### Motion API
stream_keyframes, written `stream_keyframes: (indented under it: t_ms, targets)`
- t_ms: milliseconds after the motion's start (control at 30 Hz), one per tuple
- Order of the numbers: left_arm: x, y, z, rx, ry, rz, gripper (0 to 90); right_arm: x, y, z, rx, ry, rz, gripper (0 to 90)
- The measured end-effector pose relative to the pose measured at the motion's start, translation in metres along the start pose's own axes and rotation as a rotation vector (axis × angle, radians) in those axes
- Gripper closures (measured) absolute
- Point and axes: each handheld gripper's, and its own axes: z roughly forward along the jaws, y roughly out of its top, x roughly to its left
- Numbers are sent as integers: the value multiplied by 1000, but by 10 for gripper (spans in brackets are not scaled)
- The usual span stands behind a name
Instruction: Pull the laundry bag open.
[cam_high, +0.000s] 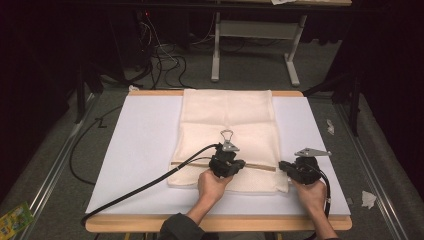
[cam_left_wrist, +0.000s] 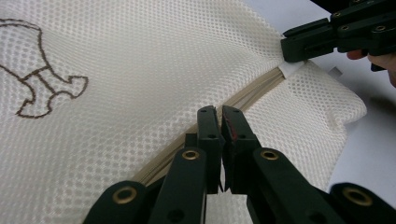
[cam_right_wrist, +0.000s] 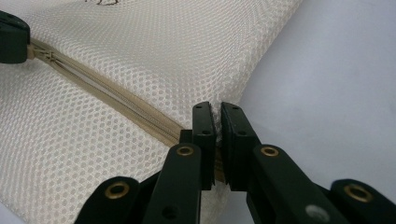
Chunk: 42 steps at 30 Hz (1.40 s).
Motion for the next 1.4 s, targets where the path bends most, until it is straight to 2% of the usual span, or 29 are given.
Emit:
stream_keyframes:
  t_ms: [200, 367, 933, 1133, 1400]
  targets:
    - [4, -2, -1, -5, -12, -17, 873, 1, 0, 0, 1, -3, -2, 860]
    - [8, -4, -5, -7, -2, -26, 872, 0, 1, -1, 4, -5, -1, 860]
    - [10, -7, -10, 0, 14, -7, 872, 0, 1, -1, -2, -4, -1, 860]
    - [11, -7, -11, -7, 12, -22, 873, 0, 1, -1, -1, -3, 0, 860]
    - [12, -8, -12, -9, 10, -21, 873, 0, 1, -1, -1, -1, 0, 860]
